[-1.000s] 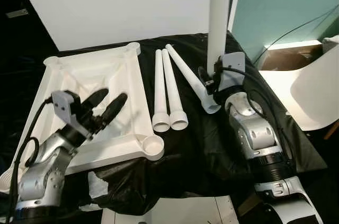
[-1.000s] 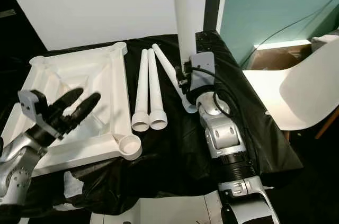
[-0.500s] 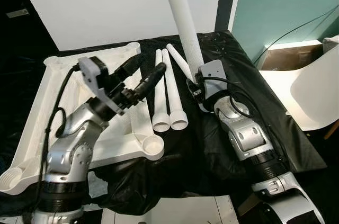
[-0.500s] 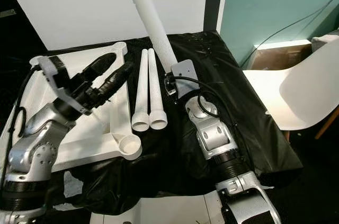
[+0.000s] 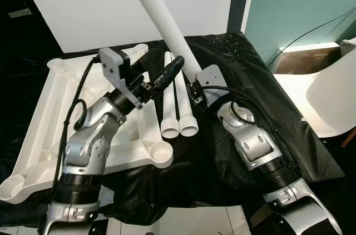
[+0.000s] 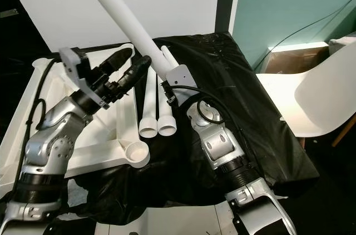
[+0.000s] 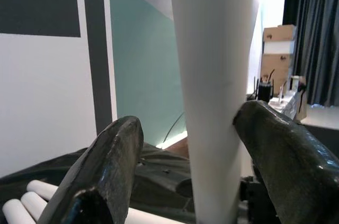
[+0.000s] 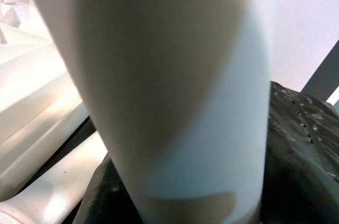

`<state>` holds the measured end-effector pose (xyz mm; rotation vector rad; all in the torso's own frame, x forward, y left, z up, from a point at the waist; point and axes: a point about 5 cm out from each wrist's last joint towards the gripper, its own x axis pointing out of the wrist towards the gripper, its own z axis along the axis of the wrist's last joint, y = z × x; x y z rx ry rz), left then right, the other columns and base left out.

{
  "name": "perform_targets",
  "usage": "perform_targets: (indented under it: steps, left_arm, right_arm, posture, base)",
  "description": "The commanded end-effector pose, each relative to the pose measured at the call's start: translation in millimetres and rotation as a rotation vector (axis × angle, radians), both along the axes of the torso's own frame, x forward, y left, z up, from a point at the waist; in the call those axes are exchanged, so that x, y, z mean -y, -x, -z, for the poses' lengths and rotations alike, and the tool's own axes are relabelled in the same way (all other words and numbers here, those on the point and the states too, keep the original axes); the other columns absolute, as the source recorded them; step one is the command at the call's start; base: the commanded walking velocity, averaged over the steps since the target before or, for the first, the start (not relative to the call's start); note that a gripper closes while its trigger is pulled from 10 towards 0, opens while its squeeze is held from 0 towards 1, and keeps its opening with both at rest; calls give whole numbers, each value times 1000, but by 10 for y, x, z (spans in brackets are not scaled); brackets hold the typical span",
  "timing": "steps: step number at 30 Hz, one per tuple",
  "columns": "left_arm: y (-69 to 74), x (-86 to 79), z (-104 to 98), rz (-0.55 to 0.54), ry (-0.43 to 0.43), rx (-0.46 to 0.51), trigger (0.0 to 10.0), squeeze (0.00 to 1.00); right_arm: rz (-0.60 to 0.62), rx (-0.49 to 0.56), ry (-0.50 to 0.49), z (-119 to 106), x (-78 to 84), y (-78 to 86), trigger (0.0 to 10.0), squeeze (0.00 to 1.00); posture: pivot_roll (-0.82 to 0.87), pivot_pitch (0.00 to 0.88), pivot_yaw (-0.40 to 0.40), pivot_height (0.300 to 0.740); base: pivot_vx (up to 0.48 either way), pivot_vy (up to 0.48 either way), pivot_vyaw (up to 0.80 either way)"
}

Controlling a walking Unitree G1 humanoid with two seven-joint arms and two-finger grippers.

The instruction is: Building children table

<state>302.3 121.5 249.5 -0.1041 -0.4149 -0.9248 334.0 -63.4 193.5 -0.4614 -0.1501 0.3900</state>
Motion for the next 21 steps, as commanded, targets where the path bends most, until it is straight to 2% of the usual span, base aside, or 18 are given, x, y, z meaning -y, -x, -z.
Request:
perform_targets:
  steps: [1, 4, 7, 11, 18, 19, 21]
  left_arm:
    - [-77, -52, -27, -113, 34, -21, 10000, 0]
    - [-79, -52, -65, -112, 61, -17, 10000, 0]
    - [-66, -34, -250, -87, 178, -4, 10000, 0]
    - [-50, -20, -331, -67, 229, 3, 10000, 0]
    - [11, 38, -344, -1, 225, 20, 10000, 0]
    - [21, 45, -321, 6, 215, 19, 3961, 0]
    - [26, 50, -306, 10, 208, 18, 3961, 0]
  right_arm:
    - [-22, 47, -1, -76, -55, 27, 10000, 0]
    - [-21, 41, 4, -53, -61, 29, 10000, 0]
    - [-27, 30, 24, 8, -99, 42, 10000, 0]
    - [-29, 30, 25, 11, -111, 40, 10000, 0]
    - [-15, 22, 19, 6, -80, 6, 10000, 0]
    - [-13, 26, 15, -12, -76, 5, 10000, 0]
    - [-12, 29, 12, -23, -73, 5, 10000, 0]
  posture:
    - [-55, 0, 61, 740]
    - [-55, 0, 63, 740]
    - [-52, 0, 64, 740]
    - [-52, 0, 65, 740]
    - [-50, 0, 63, 740]
    - [-51, 0, 61, 740]
    - [-51, 0, 61, 740]
  base:
    - [0, 0, 0]
    - [0, 0, 0]
    - [0, 0, 0]
    - [0, 0, 0]
    - [0, 0, 0]
    - [0, 0, 0]
    - [0, 0, 0]
